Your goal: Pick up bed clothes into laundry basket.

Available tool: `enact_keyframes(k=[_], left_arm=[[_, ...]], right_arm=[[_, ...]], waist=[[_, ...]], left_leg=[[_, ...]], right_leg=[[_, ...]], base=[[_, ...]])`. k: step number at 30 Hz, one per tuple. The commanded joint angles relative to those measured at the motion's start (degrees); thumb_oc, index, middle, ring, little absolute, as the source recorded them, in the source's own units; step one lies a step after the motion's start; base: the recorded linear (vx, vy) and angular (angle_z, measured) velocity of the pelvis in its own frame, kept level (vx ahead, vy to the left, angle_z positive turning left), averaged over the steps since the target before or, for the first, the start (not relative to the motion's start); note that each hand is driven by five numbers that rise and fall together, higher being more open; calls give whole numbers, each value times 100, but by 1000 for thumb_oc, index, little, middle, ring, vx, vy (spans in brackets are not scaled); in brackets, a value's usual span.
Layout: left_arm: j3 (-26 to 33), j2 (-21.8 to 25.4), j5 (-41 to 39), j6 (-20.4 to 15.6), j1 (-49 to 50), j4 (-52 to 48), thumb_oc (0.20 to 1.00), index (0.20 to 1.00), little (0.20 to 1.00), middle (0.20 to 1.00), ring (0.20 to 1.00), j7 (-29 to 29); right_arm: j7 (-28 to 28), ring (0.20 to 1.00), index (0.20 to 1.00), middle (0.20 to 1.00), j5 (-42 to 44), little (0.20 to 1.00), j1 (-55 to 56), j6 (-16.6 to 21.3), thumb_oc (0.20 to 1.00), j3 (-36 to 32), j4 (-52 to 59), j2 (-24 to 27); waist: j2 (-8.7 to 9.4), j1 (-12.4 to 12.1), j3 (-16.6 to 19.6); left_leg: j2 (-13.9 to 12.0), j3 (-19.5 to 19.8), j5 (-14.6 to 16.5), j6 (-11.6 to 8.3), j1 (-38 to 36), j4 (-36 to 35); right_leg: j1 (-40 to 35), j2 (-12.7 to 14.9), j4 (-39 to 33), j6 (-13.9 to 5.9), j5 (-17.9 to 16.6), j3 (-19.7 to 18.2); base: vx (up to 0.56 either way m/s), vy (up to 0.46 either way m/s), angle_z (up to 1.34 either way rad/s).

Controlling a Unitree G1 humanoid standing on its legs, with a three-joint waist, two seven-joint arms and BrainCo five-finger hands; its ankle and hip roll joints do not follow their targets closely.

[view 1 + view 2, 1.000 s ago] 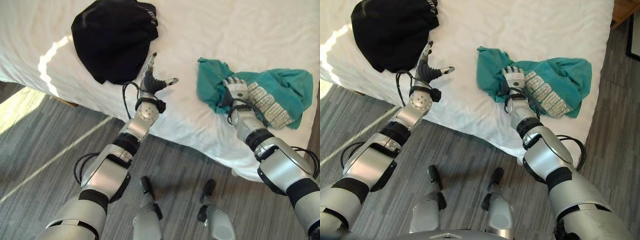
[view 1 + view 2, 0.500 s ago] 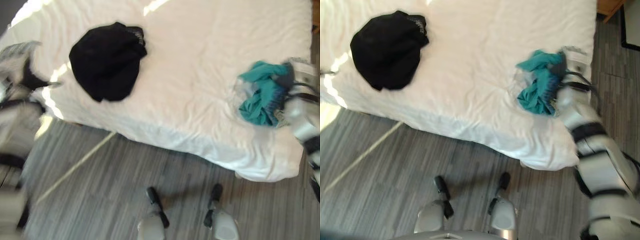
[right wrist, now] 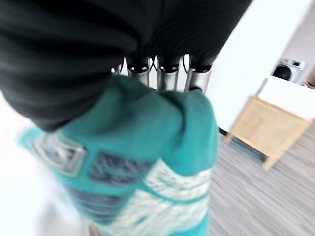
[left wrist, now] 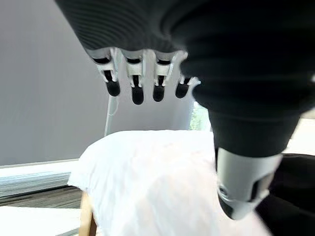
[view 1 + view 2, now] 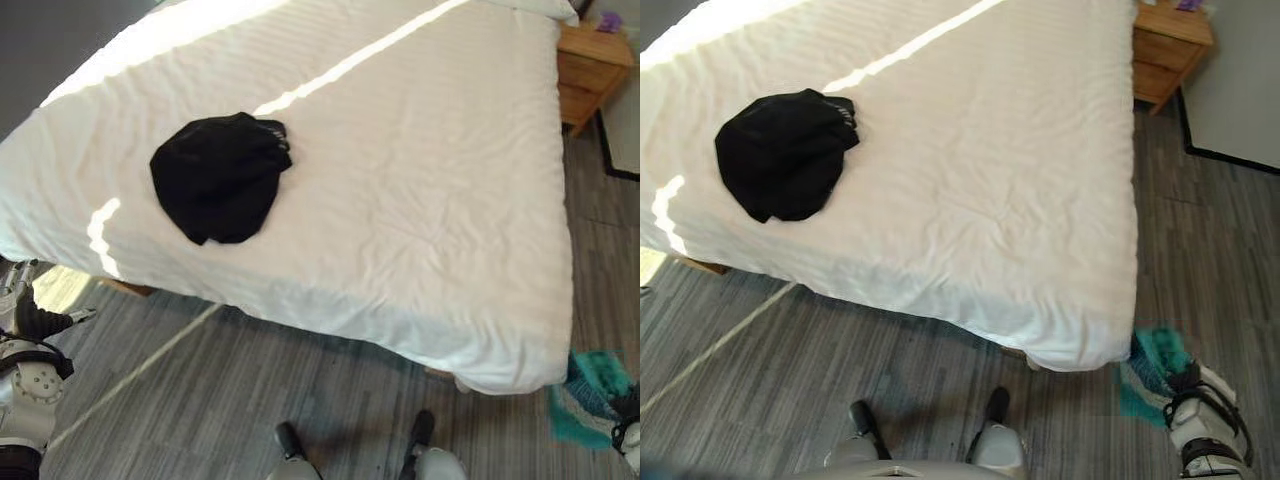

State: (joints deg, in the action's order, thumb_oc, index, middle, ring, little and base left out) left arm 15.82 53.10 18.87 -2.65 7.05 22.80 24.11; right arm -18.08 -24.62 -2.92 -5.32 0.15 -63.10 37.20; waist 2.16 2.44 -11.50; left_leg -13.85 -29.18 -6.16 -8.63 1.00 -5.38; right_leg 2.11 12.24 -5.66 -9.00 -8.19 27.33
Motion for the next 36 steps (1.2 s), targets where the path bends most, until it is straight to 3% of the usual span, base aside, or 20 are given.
enact_keyframes(k=[1, 4, 11, 14, 18, 23, 29, 36], left_arm=[[675, 42, 58, 8, -112, -185, 1000, 1000, 1000, 1000, 1000, 80], [896, -143, -37, -123, -54, -546, 1000, 1000, 1000, 1000, 1000, 74], [1009, 414, 91, -154, -331, -922, 1000, 1000, 1000, 1000, 1000, 59], [259, 754, -387, -198, -1430, -376, 1000, 1000, 1000, 1000, 1000, -96], [-491, 818, -364, -64, -2261, 79, 1000, 1000, 1000, 1000, 1000, -68], [-1214, 706, 163, 251, -3064, 544, 1000, 1000, 1000, 1000, 1000, 7], [-2161, 1049, 800, 575, -4438, 1119, 1000, 1000, 1000, 1000, 1000, 119], [-4229, 1686, 1241, 706, -6938, 2359, 1000, 1000, 1000, 1000, 1000, 303]], right_arm=[[21, 200, 200, 200, 221, 200, -256, -61, 200, -81, -68, 91], [185, 200, 200, 200, 359, 200, -139, 2, 200, -91, 95, 5], [332, 200, 200, 200, 121, 200, -88, 97, 200, 489, 15, -359], [441, 200, 200, 200, 26, 200, -267, 81, 200, 1090, -457, -658], [446, 200, 200, 200, 13, 200, -336, 76, 200, 1371, -703, -870], [466, 200, 200, 200, -33, 200, -283, 107, 200, 1697, -834, -1174], [497, 200, 200, 200, -52, 200, -122, 173, 200, 2047, -856, -1290], [587, 200, 200, 200, 201, 200, 60, 524, 200, 2512, -307, -1087]], waist=[[84, -194, -176], [145, -235, -157], [296, -243, -131], [444, -133, -118], [538, -70, -144], [660, 35, -259], [818, 269, -502], [1006, 596, -729]], left_leg=[[-507, -111, 410, -469, -522, 38], [-529, -82, 435, -476, -553, 38], [-577, -12, 472, -497, -541, 38], [-628, -19, 467, -523, -531, 38], [-661, -16, 438, -546, -482, 38], [-729, -54, 382, -577, -385, 38], [-815, -85, 297, -609, -200, 38], [-905, -137, 95, -637, 171, 38]], right_leg=[[-18, 192, 66, -329, 245, 311], [-89, 162, 66, -307, 274, 293], [-84, 92, 66, -304, 258, 268], [-58, 20, 66, -298, 230, 246], [21, -4, 66, -304, 194, 214], [177, -30, 66, -320, 139, 177], [444, -58, 69, -361, 27, 117], [878, -19, 94, -475, -160, 119]], base=[[25, -7, 5], [32, -9, 4], [25, -17, 9], [28, -47, 7], [17, -34, 9], [-20, -8, -6], [-35, -23, -8], [-25, -15, -3]])
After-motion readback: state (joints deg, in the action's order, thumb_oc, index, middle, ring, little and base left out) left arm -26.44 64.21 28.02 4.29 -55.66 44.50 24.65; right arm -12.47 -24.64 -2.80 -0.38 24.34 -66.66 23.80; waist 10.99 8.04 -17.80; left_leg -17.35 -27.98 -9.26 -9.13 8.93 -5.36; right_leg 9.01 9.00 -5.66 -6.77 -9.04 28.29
